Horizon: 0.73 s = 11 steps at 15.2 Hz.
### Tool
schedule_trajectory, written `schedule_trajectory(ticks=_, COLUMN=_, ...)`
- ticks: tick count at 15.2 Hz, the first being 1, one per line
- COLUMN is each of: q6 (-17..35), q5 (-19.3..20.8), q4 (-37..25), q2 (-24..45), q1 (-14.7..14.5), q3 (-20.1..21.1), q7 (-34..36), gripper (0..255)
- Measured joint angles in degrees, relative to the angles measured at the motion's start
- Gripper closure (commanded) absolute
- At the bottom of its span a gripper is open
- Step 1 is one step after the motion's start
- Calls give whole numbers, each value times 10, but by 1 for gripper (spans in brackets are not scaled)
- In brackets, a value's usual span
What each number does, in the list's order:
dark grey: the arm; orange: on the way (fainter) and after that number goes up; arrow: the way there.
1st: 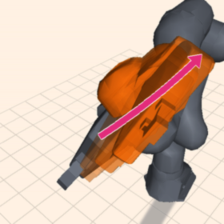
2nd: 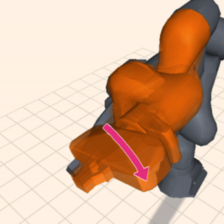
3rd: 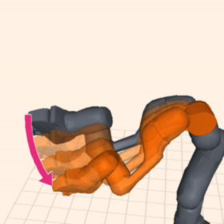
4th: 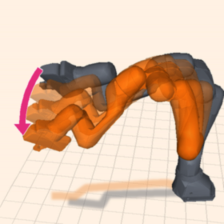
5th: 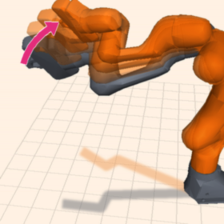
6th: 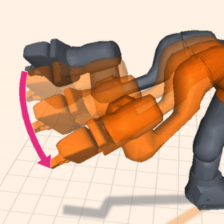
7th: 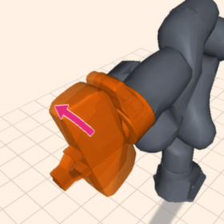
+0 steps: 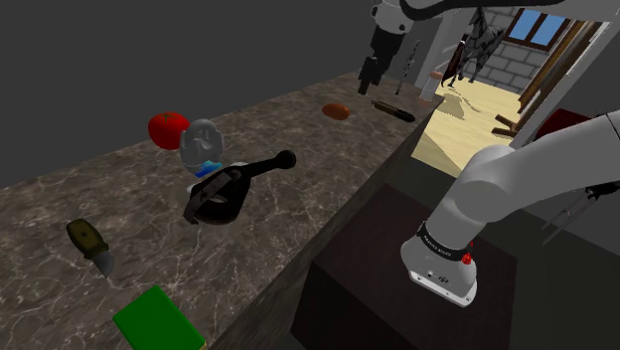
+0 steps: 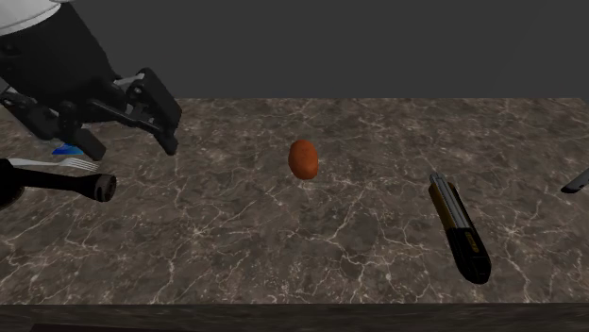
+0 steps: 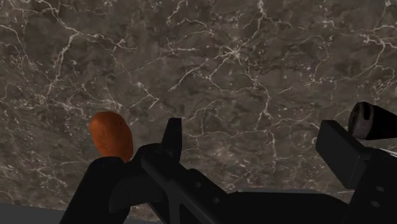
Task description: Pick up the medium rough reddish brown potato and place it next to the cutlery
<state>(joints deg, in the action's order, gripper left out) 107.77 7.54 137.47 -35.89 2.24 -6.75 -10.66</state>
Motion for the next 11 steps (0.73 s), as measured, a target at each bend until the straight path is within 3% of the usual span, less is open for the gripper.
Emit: schedule_trajectory(ticks=11, q6=153, q5=-6, q4=-55, q2=193, q1=16, q3=-95, q7=-99, gripper=0)
